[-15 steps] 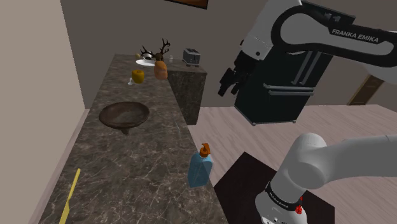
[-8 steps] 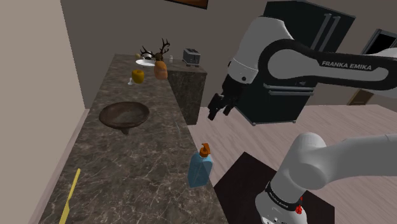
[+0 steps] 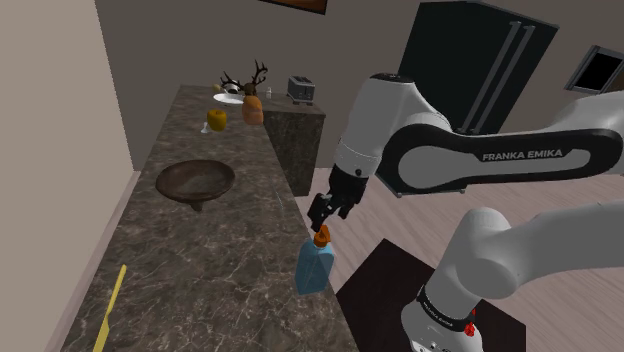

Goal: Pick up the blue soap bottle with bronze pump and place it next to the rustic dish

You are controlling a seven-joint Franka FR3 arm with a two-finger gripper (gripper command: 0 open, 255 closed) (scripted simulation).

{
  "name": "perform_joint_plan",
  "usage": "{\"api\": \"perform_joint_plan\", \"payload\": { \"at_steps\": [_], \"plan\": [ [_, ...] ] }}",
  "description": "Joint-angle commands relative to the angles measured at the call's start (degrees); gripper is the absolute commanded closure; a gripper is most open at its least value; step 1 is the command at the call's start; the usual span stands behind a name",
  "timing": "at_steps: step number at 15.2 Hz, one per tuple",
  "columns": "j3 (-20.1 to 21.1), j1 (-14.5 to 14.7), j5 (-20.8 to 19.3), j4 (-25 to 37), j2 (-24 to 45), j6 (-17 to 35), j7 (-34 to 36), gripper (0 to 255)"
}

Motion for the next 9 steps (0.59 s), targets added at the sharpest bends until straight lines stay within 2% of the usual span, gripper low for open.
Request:
{"api": "perform_joint_plan", "payload": {
  "at_steps": [1, 7, 9],
  "plan": [
    [1.34, 0.29, 0.62, -0.90, 1.00, 1.63, 0.99, 0],
    [2.97, 0.31, 1.69, -4.27, 3.87, 7.87, 0.89, 0],
    [2.97, 0.31, 1.69, -4.28, 3.87, 7.87, 0.89, 0]
  ]
}}
